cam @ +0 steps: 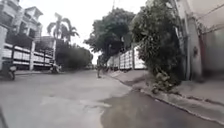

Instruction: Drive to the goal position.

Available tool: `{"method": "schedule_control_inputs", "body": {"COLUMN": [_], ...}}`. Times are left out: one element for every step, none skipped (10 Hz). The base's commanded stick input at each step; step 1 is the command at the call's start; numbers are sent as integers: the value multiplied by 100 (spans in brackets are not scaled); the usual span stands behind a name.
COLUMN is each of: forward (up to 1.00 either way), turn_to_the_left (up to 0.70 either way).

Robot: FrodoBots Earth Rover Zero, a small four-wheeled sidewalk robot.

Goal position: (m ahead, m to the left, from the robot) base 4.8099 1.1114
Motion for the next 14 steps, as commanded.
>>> {"method": "schedule_control_inputs", "body": {"forward": [50,50,50,50,50,50,50,50,50,50,50,50,50,50], "turn_to_the_left": [0,0,0,0,0,0,0,0,0,0,0,0,0,0]}}
